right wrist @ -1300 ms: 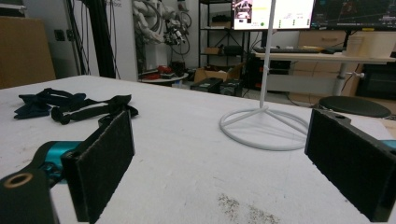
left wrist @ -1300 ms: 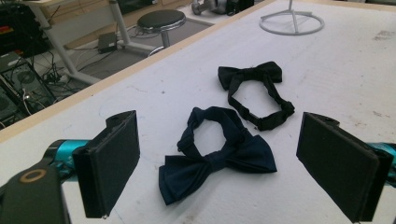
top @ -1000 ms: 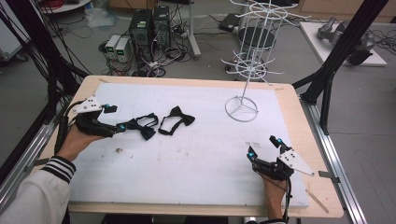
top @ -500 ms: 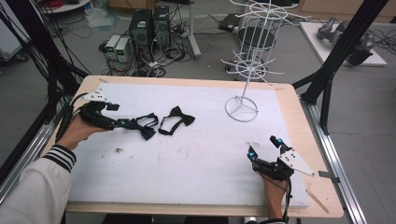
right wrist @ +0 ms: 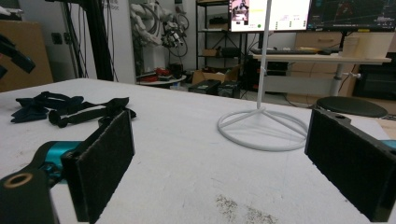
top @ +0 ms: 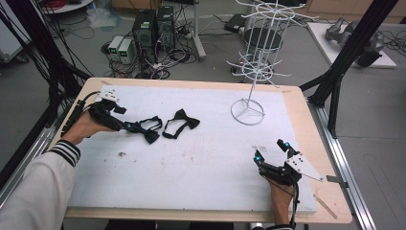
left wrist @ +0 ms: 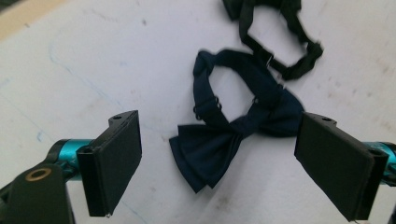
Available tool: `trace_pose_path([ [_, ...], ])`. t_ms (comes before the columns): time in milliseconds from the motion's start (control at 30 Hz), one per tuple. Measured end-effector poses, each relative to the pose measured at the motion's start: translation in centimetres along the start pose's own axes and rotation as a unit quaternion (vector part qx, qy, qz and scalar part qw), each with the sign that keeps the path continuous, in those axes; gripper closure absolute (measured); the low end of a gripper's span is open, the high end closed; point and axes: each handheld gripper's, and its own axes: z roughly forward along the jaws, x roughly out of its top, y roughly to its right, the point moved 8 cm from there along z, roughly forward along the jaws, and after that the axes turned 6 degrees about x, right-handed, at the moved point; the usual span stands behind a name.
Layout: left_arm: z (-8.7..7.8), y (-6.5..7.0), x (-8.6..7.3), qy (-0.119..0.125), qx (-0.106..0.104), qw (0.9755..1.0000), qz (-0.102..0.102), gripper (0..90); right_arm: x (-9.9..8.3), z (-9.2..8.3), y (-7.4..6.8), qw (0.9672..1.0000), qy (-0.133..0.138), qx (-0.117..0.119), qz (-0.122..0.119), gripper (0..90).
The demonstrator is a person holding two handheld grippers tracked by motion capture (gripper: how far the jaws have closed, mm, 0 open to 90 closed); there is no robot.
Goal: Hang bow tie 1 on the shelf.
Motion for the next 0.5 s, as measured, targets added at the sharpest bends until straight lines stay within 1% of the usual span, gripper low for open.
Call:
trace_pose_path([
  [67,0.4,-0.2,0.0,-0.015,-0.002,0.9999,0.003,15.2,0.0,0.0,0.0,1.0,0.0,0.001,0.0,7.6],
  [100,0.6,-0.3,0.0,-0.016,-0.004,0.9999,0.003,15.1,0.0,0.0,0.0,1.0,0.0,0.001,-0.001,7.6],
  [133,0.7,-0.4,0.1,-0.016,-0.001,0.9998,0.007,15.1,0.0,0.0,0.0,1.0,0.0,0.001,-0.001,7.6],
  [200,0.9,-0.5,0.2,-0.013,-0.003,0.9999,0.005,15.1,0.0,0.0,0.0,1.0,0.001,0.002,0.0,7.6],
  [333,1.3,-0.5,-0.5,-0.032,-0.012,0.9994,0.009,15.1,0.0,0.0,0.0,1.0,0.001,0.001,0.0,7.6],
  [467,1.3,-0.6,-0.5,-0.029,-0.017,0.9994,0.01,15.2,0.0,0.0,0.0,1.0,0.001,0.001,0.001,7.6],
  [500,1.3,-0.6,-0.6,-0.032,-0.016,0.9993,0.013,15.3,0.0,0.0,0.0,1.0,0.0,0.0,0.001,7.6],
])
